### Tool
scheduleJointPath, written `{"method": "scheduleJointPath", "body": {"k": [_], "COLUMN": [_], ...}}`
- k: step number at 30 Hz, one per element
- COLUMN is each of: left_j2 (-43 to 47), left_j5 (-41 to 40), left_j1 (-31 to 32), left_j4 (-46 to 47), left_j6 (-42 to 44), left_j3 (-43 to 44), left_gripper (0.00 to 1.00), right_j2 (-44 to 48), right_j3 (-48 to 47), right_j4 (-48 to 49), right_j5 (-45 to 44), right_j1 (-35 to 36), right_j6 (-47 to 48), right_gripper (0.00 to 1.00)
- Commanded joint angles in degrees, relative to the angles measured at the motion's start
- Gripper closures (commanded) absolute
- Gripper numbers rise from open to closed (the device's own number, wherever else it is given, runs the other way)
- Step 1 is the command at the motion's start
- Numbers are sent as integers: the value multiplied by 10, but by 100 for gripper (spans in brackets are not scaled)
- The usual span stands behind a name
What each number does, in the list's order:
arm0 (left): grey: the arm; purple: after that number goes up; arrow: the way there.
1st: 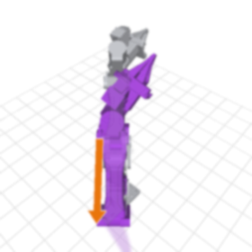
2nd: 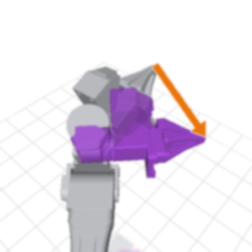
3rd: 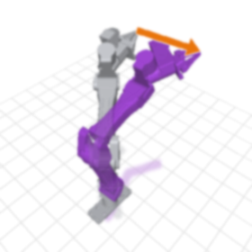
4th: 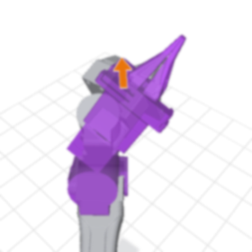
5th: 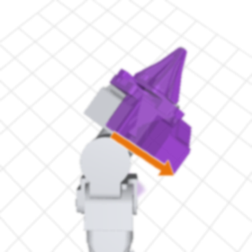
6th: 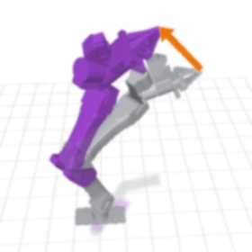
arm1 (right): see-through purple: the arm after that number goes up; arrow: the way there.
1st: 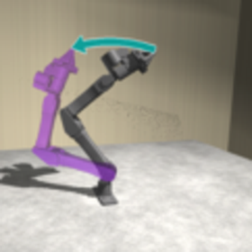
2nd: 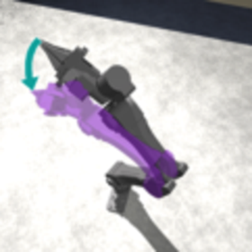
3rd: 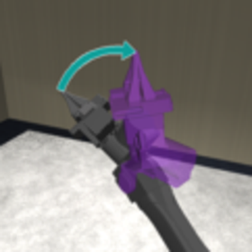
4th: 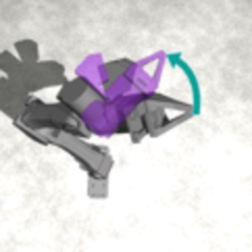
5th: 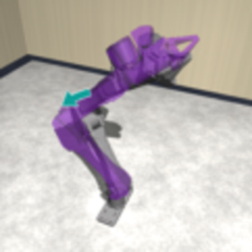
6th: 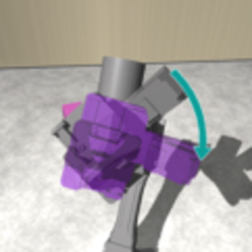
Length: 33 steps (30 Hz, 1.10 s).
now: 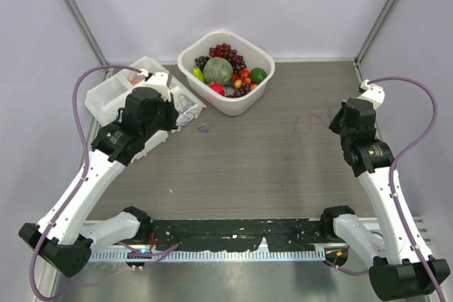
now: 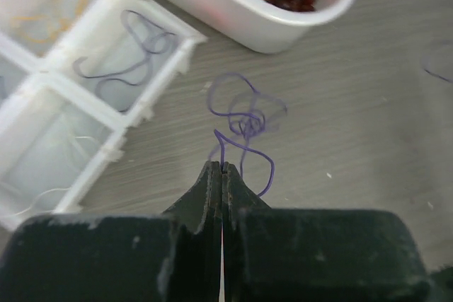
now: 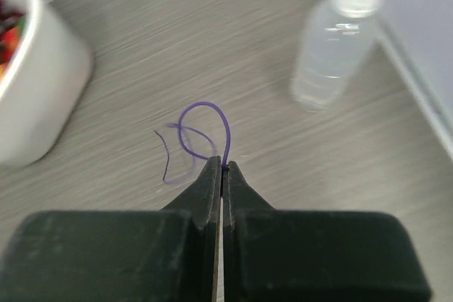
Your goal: Untangle the cables
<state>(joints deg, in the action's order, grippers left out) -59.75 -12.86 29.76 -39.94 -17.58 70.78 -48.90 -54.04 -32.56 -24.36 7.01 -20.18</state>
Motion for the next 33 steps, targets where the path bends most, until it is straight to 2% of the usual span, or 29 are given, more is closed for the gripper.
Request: {"method": "scheduleJointPath", "body": {"k": [1, 2, 3, 6, 12, 15, 18, 22, 26, 33], "left_j2": [-41, -55, -72, -114, -119, -141, -170, -226, -261, -293], "left_j5": [189, 214, 243, 326, 343, 358, 404, 482, 530, 574], "left_j1": [-1, -1, -1, -1, -1, -1, -1, -1, -1, -1], "left_j4": [51, 53, 54, 53, 91, 99, 141, 165, 200, 221], "left_j6": [-13, -17, -21, -24, -20, -19, -33, -46, -65, -89], "left_j3": [-31, -35, -37, -32, -29, -9, 10, 58, 71, 67], "left_gripper": [100, 100, 93, 57, 33, 25, 14, 13, 16, 37], "right_j2": [-33, -45, -52, -71, -111, -140, -177, -217, -251, -266], "right_j3": [-15, -17, -22, -28, -41, -51, -68, -75, -77, -85], "right_j4": [76, 85, 94, 114, 130, 153, 168, 213, 272, 294], "right_j5": [234, 273, 309, 389, 473, 520, 577, 620, 655, 654], "right_j1": [1, 2, 5, 24, 42, 61, 87, 122, 144, 172], "right_j6": [22, 21, 20, 13, 14, 6, -3, -43, -84, -98], "right_gripper": [99, 99, 99, 99, 99, 99, 99, 99, 99, 99]}}
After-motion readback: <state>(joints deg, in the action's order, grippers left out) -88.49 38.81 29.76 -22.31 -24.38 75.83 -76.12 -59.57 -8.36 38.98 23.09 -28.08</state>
